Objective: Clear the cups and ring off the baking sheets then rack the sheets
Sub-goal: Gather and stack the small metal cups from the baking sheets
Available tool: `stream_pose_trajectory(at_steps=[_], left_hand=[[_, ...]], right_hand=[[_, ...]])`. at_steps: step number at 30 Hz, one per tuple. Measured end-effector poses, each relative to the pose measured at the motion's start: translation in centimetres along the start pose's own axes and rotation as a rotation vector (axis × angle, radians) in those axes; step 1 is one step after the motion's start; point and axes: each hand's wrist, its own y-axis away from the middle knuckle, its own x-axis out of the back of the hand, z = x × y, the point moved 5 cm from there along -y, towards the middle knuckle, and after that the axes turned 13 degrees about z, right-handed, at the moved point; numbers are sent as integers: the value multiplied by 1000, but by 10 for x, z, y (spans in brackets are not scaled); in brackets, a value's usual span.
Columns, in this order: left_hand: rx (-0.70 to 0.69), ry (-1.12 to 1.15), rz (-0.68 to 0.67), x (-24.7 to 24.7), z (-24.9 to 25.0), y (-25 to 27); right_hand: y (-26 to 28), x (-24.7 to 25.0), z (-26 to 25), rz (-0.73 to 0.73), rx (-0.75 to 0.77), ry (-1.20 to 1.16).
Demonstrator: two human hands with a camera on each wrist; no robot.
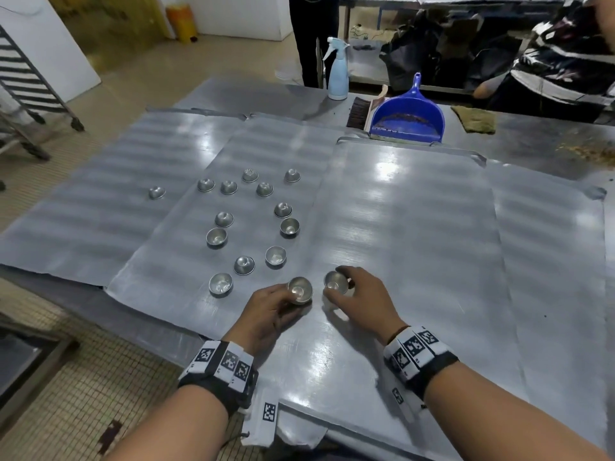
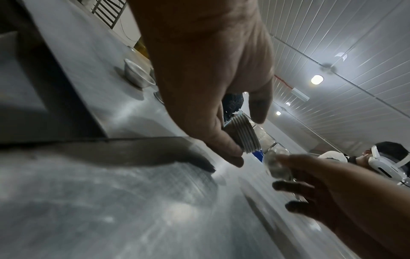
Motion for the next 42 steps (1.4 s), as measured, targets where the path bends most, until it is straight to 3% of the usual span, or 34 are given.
stream_pose_trajectory(at_steps=[4, 10, 17, 21, 25, 42], left_hand=[[79, 114, 45, 12, 3, -2], [126, 207, 24, 23, 12, 0], [29, 186, 10, 47, 23, -4], [-46, 91, 8, 65, 28, -9], [-31, 83, 21, 85, 31, -15], [-76, 252, 184, 201, 57, -12]], right_hand=[[2, -15, -34, -45, 106, -99], [10, -45, -60, -163, 232, 20], [10, -65, -74, -210, 230, -12], [1, -72, -68, -185, 136, -90], [-8, -75, -72, -177, 104, -64], [-30, -173, -149, -291, 240, 145]])
